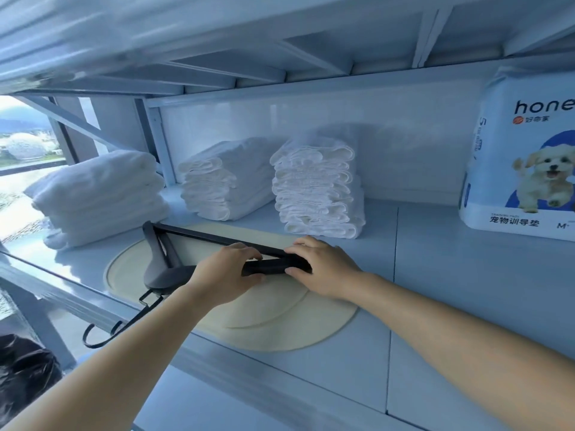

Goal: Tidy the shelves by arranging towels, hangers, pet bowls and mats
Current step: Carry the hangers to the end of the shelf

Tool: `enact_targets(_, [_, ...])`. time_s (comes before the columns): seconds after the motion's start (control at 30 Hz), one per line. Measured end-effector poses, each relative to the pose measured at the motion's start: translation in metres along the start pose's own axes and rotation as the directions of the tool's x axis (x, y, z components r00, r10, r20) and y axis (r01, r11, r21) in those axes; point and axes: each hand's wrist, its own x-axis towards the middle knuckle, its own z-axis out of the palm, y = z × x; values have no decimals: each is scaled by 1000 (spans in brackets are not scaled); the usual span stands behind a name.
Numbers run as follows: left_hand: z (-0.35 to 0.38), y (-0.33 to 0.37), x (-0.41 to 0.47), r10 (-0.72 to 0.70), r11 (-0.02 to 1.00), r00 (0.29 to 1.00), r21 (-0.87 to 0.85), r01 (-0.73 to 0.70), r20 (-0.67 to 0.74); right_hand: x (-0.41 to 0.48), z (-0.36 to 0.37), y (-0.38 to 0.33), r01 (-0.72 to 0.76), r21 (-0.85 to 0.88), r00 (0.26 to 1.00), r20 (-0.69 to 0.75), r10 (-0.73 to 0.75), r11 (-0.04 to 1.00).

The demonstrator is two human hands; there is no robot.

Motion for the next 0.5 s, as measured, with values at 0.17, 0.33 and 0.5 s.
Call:
enact_targets(0.17, [-2, -18, 1, 42, 998, 999, -36, -42, 20, 8, 1, 0, -40, 14, 999, 1, 39, 999])
enact_targets(0.33, [-1, -22, 8, 71, 997, 997, -23, -70, 27, 8, 3, 4, -56, 69, 998, -8, 57, 996])
enact_targets(0.5, [3, -19, 16, 106, 994, 994, -4, -106, 17, 6, 2, 8, -78, 58, 996, -38, 81, 995])
